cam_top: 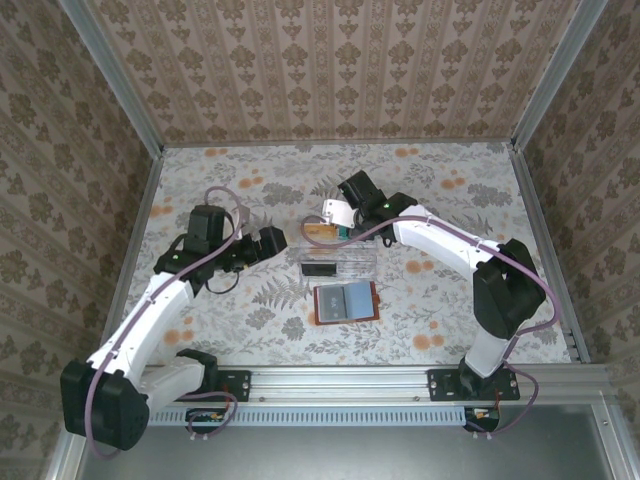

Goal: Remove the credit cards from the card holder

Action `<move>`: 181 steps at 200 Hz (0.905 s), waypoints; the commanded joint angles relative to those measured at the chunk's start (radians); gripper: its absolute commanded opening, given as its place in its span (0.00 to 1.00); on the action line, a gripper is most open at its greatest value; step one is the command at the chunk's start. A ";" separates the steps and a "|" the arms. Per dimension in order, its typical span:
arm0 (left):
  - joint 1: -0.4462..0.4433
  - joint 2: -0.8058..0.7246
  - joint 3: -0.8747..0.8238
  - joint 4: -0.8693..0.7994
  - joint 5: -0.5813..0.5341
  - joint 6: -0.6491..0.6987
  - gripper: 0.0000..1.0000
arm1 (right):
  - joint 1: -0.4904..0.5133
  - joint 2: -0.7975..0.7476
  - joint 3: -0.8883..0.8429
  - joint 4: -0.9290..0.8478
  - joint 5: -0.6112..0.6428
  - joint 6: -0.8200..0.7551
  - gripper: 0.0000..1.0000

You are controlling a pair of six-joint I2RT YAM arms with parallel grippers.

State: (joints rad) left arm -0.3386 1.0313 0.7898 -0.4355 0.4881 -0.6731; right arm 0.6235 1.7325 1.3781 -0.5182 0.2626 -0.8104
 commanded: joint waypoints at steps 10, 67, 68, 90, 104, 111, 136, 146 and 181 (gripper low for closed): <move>0.008 -0.029 -0.018 -0.022 0.022 -0.017 1.00 | -0.005 -0.039 -0.012 -0.002 -0.002 0.062 0.50; -0.002 -0.044 -0.043 -0.015 0.021 -0.044 1.00 | -0.004 -0.211 -0.079 -0.014 -0.088 0.316 0.53; -0.003 -0.044 -0.044 -0.014 0.020 -0.045 1.00 | -0.004 -0.214 -0.080 -0.014 -0.091 0.322 0.53; -0.027 -0.040 -0.060 0.009 0.009 -0.077 0.99 | -0.002 -0.299 -0.120 -0.014 -0.146 0.500 0.47; -0.055 -0.032 -0.074 0.033 -0.005 -0.102 0.96 | -0.002 -0.335 -0.145 -0.046 -0.193 0.634 0.42; -0.073 -0.025 -0.079 0.048 -0.016 -0.118 0.93 | 0.000 -0.371 -0.161 -0.052 -0.217 0.694 0.40; -0.163 0.017 -0.101 0.099 -0.057 -0.183 0.77 | 0.014 -0.430 -0.237 -0.055 -0.265 0.898 0.30; -0.199 0.039 -0.115 0.137 -0.069 -0.214 0.69 | 0.019 -0.450 -0.275 -0.048 -0.265 0.985 0.26; -0.317 0.152 -0.119 0.237 -0.104 -0.282 0.49 | 0.041 -0.485 -0.400 -0.025 -0.311 1.186 0.22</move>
State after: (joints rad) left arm -0.5980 1.1213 0.6731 -0.2962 0.4271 -0.8841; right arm 0.6472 1.2690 1.0512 -0.5293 0.0158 0.1402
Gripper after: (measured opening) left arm 0.569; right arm 0.239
